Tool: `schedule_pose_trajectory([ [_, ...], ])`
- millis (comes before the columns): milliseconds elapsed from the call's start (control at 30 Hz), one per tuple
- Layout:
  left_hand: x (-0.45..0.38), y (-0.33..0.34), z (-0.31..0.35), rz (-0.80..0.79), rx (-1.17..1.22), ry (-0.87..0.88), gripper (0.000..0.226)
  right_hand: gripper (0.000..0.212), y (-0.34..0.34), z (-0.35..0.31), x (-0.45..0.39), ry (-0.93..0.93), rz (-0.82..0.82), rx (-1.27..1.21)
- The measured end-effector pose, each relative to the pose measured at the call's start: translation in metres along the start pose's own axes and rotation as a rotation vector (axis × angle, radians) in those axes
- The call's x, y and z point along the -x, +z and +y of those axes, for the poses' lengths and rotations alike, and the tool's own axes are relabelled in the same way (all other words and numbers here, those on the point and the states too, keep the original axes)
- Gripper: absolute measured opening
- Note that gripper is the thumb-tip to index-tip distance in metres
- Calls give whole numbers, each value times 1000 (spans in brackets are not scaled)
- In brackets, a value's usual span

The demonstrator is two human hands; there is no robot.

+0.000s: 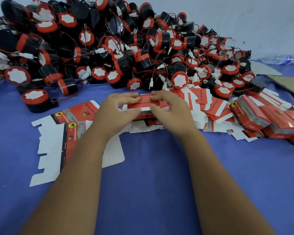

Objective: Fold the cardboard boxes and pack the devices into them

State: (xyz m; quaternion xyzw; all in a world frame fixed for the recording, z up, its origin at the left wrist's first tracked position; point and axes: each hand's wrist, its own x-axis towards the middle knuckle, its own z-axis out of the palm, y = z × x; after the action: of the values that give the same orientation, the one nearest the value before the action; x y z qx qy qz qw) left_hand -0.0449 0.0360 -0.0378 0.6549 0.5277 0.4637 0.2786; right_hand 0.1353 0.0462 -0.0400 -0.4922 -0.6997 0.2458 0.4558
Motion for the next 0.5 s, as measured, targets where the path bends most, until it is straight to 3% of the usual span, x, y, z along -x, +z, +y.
schedule_pose_trajectory([
  [100,0,-2,-3,-23,-74,8,38,25,-4,2,-1,-66,-28,61],
  [233,-1,2,-4,40,-128,54,38,26,-3,1,-4,-85,-20,147],
  [500,-3,5,-6,34,55,14,29,17,3,-6,-3,-127,56,204],
])
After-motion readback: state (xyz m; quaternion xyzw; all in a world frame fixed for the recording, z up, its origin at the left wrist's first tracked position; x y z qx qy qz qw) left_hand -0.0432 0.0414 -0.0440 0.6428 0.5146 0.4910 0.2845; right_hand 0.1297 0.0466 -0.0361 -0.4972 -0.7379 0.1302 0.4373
